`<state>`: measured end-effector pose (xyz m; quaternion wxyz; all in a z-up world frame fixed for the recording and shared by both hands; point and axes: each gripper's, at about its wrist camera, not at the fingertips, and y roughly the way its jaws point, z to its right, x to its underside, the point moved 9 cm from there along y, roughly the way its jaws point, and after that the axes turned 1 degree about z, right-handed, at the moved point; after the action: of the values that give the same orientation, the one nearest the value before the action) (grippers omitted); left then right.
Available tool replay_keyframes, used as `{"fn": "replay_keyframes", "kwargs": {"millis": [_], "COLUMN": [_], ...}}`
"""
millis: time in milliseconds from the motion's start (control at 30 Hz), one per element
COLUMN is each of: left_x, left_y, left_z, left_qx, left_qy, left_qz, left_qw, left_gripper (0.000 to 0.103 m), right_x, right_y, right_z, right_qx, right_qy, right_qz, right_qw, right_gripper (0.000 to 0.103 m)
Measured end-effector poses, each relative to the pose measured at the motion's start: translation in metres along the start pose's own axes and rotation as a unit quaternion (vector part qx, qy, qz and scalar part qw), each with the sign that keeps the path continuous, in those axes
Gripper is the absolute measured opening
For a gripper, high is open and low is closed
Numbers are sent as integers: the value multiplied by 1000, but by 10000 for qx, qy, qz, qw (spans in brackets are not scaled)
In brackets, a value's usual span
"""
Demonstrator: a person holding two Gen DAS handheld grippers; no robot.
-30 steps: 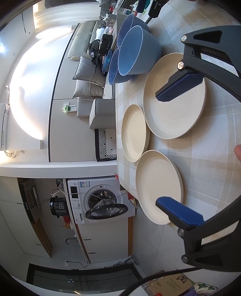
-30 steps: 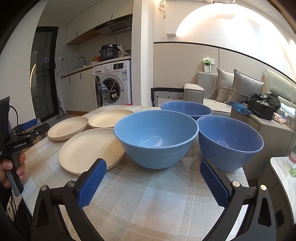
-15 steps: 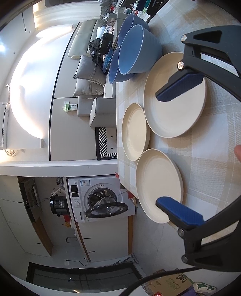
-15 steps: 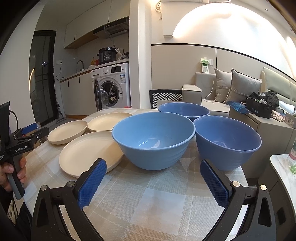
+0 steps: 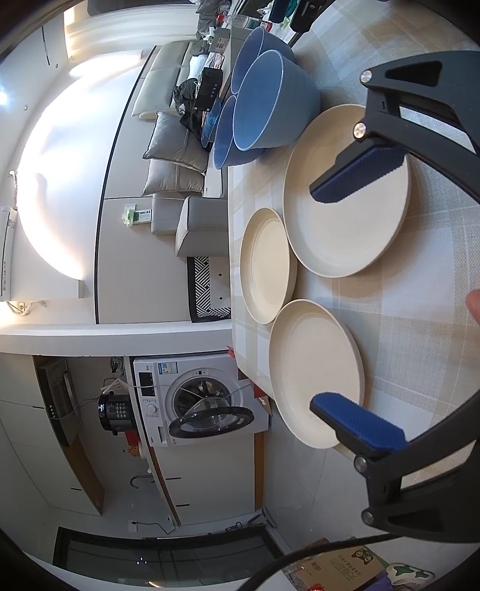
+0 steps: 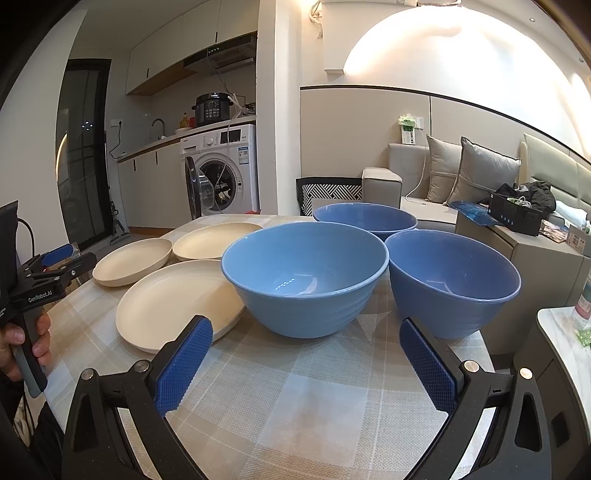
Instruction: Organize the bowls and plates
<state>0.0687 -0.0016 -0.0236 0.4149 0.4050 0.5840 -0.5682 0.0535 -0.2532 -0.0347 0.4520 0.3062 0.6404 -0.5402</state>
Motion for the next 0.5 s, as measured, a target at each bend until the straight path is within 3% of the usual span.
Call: {"fn": "replay_keyframes", "kwargs": {"millis": [500], "left_x": [0], "left_y": [3], "left_z": [-1], "left_qx": [-15], "left_qy": [6], "left_qz": [-23], "left_qw": [10000], "left_gripper": [103], "right_x": [-1], "right_y": [3], "right_z": [1], "right_qx": [-46], "right_qy": [-2], "right_qz": [-77], "right_qw": [10000], "right_gripper": [103]}}
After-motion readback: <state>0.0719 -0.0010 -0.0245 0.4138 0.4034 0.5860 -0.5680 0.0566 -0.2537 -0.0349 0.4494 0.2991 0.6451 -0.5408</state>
